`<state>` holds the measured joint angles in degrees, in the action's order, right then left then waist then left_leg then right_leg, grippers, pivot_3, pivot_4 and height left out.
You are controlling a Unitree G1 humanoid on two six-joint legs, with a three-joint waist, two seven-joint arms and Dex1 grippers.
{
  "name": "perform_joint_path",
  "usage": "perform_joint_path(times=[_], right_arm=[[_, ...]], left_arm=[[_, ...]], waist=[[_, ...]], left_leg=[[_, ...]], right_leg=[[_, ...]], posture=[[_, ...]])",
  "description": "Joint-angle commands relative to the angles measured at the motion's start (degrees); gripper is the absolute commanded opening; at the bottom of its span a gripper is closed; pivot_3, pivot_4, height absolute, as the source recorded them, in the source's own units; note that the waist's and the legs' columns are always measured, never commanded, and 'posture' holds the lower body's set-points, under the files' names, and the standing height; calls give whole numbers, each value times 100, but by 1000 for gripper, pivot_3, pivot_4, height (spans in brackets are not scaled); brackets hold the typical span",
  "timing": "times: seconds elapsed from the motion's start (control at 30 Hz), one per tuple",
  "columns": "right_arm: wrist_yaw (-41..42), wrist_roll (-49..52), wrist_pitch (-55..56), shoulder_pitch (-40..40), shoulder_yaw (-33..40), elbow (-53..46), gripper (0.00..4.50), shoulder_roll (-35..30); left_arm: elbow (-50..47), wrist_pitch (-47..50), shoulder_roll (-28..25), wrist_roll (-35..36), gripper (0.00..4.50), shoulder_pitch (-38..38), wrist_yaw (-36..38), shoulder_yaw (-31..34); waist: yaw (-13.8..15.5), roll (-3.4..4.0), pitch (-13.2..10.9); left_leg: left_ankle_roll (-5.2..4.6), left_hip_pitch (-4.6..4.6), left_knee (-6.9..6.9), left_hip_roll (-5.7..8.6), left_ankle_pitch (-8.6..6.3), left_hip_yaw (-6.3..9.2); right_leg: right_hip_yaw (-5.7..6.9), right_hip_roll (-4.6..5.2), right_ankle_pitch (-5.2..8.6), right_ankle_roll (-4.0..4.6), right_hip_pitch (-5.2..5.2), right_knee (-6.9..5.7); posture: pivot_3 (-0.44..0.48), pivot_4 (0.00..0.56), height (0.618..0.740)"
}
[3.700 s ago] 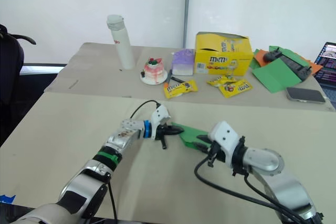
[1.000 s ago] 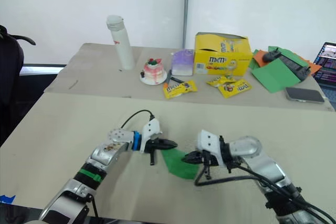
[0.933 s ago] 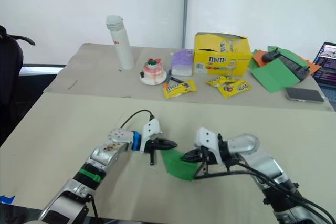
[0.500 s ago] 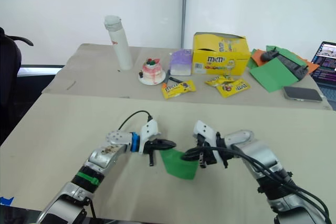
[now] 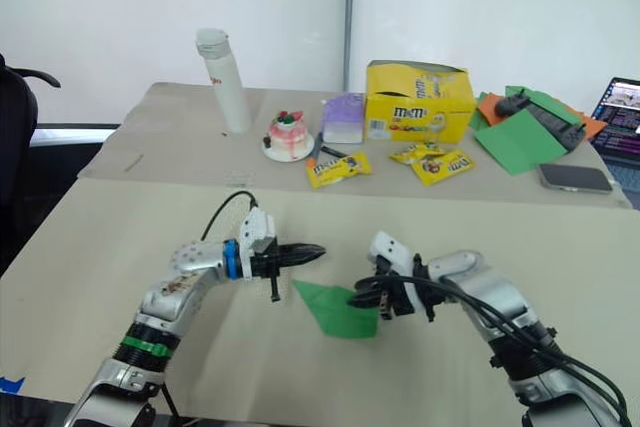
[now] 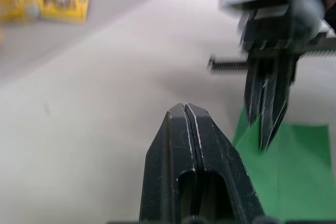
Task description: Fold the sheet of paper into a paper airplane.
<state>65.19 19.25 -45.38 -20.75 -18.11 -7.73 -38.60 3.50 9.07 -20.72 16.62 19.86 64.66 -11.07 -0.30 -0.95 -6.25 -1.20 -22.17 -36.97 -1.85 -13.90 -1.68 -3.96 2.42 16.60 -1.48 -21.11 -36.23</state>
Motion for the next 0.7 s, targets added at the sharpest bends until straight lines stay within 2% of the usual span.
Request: perform_joint_path(times=[0.03, 0.43, 0.63, 0.7], right_arm=[[-41, -5, -43, -47, -71, -29, 20, 14], [-255, 10, -174, -3, -7, -167, 20, 8], [-416, 134, -242, -16, 254, -163, 20, 50], [-437, 248, -273, 2, 419, -273, 604, 9]], left_arm=[[-185, -184, -154, -168, 0, -171, 261, -370], [882, -915, -65, -1097, 0, -164, 23, -1054], [1116, -938, -23, -1156, 0, -189, 12, -1138], [1130, -934, -17, -1148, 0, -191, 1, -1135]], waist=[[-14, 0, 0], [-33, -1, 0], [-27, -1, 0], [-24, 0, 1]], left_leg=[[0, 0, 1, 0, 0, 0], [0, -1, 1, 1, 0, 0], [0, 12, 0, 1, 0, 0], [0, 12, 0, 1, 0, 0]], right_leg=[[0, 0, 0, 0, 0, 1], [1, -1, 0, 0, 0, 3], [0, 2, 0, 0, 13, 3], [0, 3, 0, 0, 14, 2]], posture=[[0, 150, 740], [0, 150, 740], [0, 150, 740], [0, 150, 740]])
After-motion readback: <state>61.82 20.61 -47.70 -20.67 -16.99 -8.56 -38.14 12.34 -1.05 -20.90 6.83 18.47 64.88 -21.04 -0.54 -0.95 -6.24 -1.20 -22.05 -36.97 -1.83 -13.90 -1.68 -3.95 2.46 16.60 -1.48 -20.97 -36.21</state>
